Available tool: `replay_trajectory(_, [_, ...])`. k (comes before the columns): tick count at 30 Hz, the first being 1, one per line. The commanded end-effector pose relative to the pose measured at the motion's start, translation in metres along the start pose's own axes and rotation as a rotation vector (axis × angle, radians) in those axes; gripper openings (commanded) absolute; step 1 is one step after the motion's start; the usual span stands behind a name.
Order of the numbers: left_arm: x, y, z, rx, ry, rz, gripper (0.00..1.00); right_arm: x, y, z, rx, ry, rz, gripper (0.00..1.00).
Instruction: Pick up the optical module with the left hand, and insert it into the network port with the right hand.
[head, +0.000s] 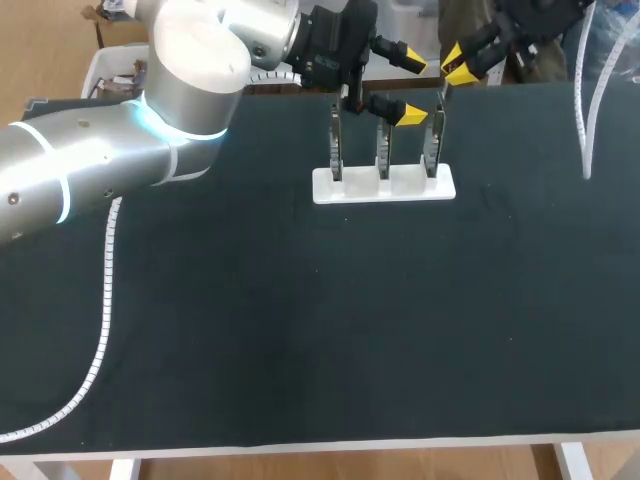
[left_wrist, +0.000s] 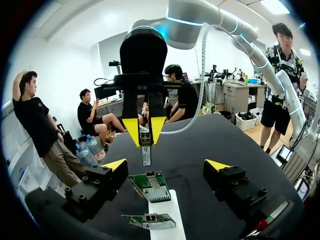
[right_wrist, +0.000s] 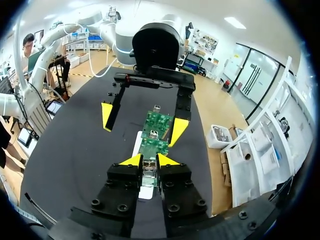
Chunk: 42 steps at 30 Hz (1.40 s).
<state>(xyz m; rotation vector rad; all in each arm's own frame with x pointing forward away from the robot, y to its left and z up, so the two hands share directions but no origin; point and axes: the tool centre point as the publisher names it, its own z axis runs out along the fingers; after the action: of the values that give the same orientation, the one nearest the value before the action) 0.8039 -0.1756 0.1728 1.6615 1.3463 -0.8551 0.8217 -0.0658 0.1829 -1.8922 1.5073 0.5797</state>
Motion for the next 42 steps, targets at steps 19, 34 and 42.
replay_trajectory(19, [-0.0010, 0.0002, 0.0003, 0.000, 0.004, -0.001, 1.00, -0.0066, 0.0045, 0.0071, 0.087, 0.039, -0.009, 0.00])
replay_trajectory(34, [-0.0010, 0.0002, 0.0003, 0.000, 0.004, -0.001, 1.00, -0.0070, 0.0051, 0.0042, 0.100, 0.046, -0.004, 0.00])
replay_trajectory(42, [-0.0010, 0.0002, 0.0003, 0.000, 0.004, -0.001, 1.00, -0.0034, 0.0055, 0.0047, 0.099, 0.049, 0.004, 0.00])
